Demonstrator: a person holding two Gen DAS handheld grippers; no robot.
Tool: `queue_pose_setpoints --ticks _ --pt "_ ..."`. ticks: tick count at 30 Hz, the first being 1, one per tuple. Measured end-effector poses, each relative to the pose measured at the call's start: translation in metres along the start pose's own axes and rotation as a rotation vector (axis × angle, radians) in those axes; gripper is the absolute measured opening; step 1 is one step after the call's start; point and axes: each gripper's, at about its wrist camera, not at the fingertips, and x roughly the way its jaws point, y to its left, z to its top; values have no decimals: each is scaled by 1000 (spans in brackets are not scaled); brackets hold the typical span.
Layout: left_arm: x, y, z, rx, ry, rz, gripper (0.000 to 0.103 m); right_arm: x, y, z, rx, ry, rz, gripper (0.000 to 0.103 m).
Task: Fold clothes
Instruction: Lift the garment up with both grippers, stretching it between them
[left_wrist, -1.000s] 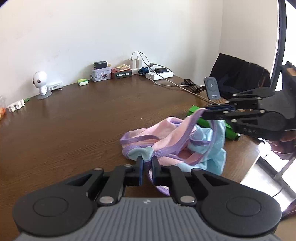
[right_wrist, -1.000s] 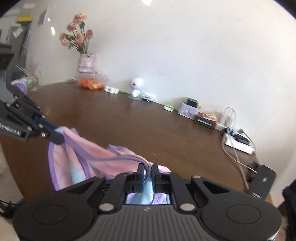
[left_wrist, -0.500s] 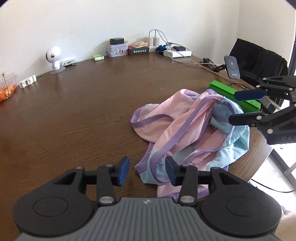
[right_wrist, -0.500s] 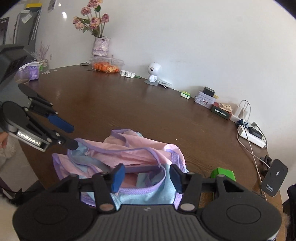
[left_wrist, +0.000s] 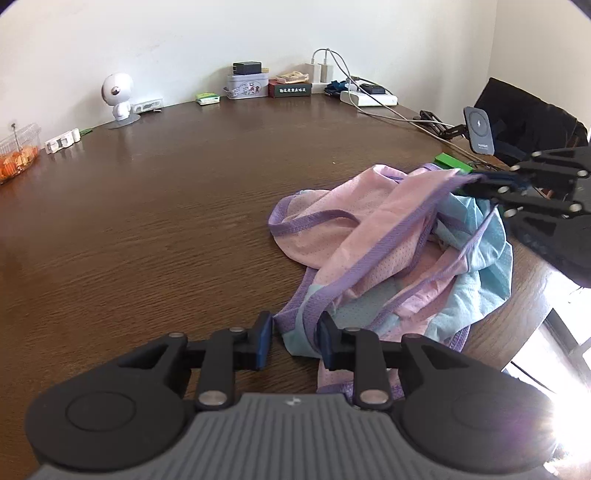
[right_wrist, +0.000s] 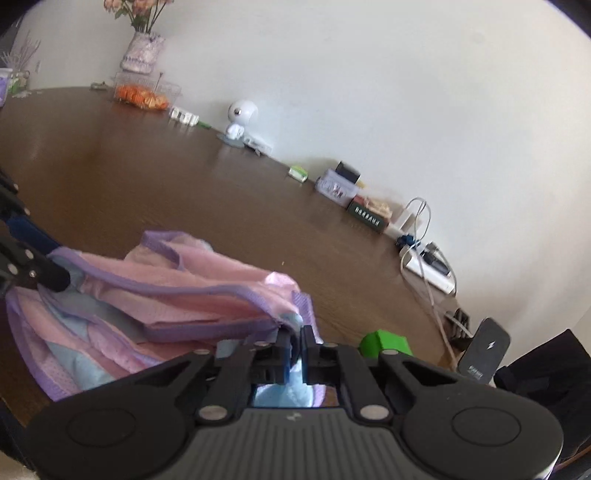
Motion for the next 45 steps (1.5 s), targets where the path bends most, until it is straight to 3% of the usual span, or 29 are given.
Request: queue_pose_setpoints --ticks 1,3,7,13,14,15,18,23,26,29,32,36,40,43,45 --pt "-2 0 0 -4 -9 5 30 -13 -11 2 23 -28 -7 4" --pt "-6 -6 -1 7 -23 13 46 -35 -27 2 67 -54 -17 4" --pt "-14 -29 -1 81 -76 74 47 -66 -26 -8 46 -91 -36 4" --pt "-21 -63 -12 278 -171 285 47 -53 -7 -33 28 0 -101 4" --pt "-23 -66 -13 302 -180 303 42 -50 -5 -36 29 4 -116 5" --pt "-25 -67 -14 305 -188 308 30 -46 -2 -39 23 14 -129 6" --pt "-36 -63 -14 259 -218 277 14 -37 8 -43 -8 27 -154 11" --pt "-45 -63 -13 238 -249 278 7 -30 24 -49 -70 5 -208 14" --pt "-44 -64 -12 241 -253 288 7 -24 29 -52 -86 24 -170 3" --pt "-35 -59 -7 241 -258 269 2 -20 34 -54 -101 45 -121 0" --pt "-33 -30 32 202 -282 195 2 -18 15 -25 -117 -36 -110 0" --pt "-76 21 125 106 -410 63 2 -27 -58 66 -96 -270 -192 0" --pt "-167 35 205 111 -614 83 2 -59 -130 157 -9 -441 -162 0" --pt "-245 25 244 165 -765 140 2 -97 -156 210 -40 -566 -205 1" --pt "-278 21 262 184 -819 175 2 -121 -172 238 -52 -637 -225 1"
